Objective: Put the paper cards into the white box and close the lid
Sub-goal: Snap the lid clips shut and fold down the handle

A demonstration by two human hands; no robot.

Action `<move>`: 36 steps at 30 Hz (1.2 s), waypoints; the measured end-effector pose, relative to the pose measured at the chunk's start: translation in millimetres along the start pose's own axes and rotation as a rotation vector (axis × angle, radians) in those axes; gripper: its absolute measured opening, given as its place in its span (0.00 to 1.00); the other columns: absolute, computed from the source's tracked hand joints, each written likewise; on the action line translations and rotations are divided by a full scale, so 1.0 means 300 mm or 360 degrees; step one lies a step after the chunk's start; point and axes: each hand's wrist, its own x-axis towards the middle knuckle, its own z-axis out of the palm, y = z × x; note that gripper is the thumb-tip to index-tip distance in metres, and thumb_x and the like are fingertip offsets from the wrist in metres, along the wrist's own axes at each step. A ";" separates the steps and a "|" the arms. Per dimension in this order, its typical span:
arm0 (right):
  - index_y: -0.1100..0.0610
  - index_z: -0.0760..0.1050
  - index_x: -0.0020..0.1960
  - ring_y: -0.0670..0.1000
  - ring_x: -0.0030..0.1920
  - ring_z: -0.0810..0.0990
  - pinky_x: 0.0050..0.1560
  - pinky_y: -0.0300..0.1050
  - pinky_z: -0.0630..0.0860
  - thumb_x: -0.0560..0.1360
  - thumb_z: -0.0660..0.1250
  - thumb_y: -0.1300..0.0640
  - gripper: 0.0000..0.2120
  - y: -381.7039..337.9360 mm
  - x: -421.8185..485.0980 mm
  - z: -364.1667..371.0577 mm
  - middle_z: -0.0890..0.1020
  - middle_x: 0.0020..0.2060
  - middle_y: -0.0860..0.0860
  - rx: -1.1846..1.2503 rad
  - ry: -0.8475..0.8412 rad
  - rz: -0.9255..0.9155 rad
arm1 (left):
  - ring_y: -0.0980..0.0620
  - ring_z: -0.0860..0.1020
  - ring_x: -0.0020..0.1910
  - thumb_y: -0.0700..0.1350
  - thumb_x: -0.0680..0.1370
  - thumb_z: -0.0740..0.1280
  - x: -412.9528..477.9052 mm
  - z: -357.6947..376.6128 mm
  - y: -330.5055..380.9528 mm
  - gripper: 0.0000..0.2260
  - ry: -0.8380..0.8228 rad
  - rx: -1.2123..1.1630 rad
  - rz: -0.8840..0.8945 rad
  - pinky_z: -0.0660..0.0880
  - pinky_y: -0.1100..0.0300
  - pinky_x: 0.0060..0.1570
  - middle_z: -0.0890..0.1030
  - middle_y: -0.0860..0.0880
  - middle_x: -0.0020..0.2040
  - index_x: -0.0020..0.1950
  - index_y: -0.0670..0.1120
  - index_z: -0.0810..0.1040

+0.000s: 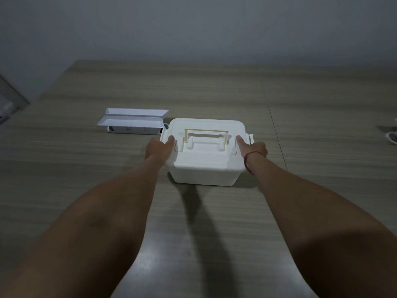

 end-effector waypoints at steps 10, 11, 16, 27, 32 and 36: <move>0.62 0.69 0.66 0.62 0.64 0.76 0.63 0.52 0.73 0.70 0.69 0.39 0.34 0.023 -0.002 0.022 0.74 0.65 0.60 -0.0008 0.0103 -0.0054 | 0.38 0.78 0.58 0.51 0.79 0.61 -0.055 0.040 0.001 0.20 0.0326 0.0037 0.0239 0.73 0.52 0.56 0.81 0.36 0.57 0.57 0.35 0.81; 0.62 0.69 0.66 0.62 0.64 0.75 0.64 0.53 0.73 0.70 0.69 0.39 0.34 0.020 0.000 0.017 0.74 0.65 0.60 -0.0030 0.0105 -0.0063 | 0.38 0.79 0.56 0.51 0.79 0.61 -0.051 0.034 0.002 0.20 0.0346 0.0136 0.0300 0.74 0.51 0.54 0.82 0.35 0.54 0.55 0.35 0.82; 0.62 0.70 0.65 0.60 0.63 0.76 0.62 0.51 0.74 0.70 0.70 0.41 0.32 0.001 0.010 0.000 0.75 0.65 0.58 -0.0145 0.0084 -0.0165 | 0.39 0.81 0.47 0.50 0.77 0.62 -0.009 -0.002 0.002 0.18 0.0215 0.0265 0.0462 0.72 0.56 0.41 0.83 0.37 0.45 0.48 0.37 0.83; 0.60 0.77 0.61 0.56 0.55 0.81 0.56 0.45 0.76 0.73 0.69 0.48 0.21 0.016 0.028 0.017 0.82 0.57 0.55 0.0256 -0.0047 -0.0101 | 0.37 0.74 0.63 0.48 0.82 0.53 -0.033 0.042 -0.013 0.19 0.0099 -0.0051 0.0427 0.70 0.50 0.59 0.77 0.36 0.61 0.65 0.38 0.74; 0.60 0.76 0.64 0.59 0.61 0.79 0.59 0.46 0.74 0.77 0.64 0.50 0.20 -0.001 0.016 0.037 0.80 0.61 0.57 0.0081 0.0064 -0.0162 | 0.38 0.72 0.66 0.49 0.83 0.52 -0.026 0.049 -0.015 0.21 0.0092 -0.0016 0.0415 0.70 0.46 0.65 0.76 0.37 0.66 0.72 0.41 0.70; 0.59 0.73 0.65 0.62 0.64 0.75 0.62 0.52 0.72 0.81 0.58 0.53 0.17 -0.026 -0.020 0.060 0.76 0.65 0.60 -0.0202 0.0235 -0.0219 | 0.39 0.73 0.66 0.49 0.82 0.52 -0.036 0.045 -0.007 0.21 0.0106 0.0027 0.0377 0.70 0.48 0.63 0.75 0.38 0.66 0.72 0.42 0.70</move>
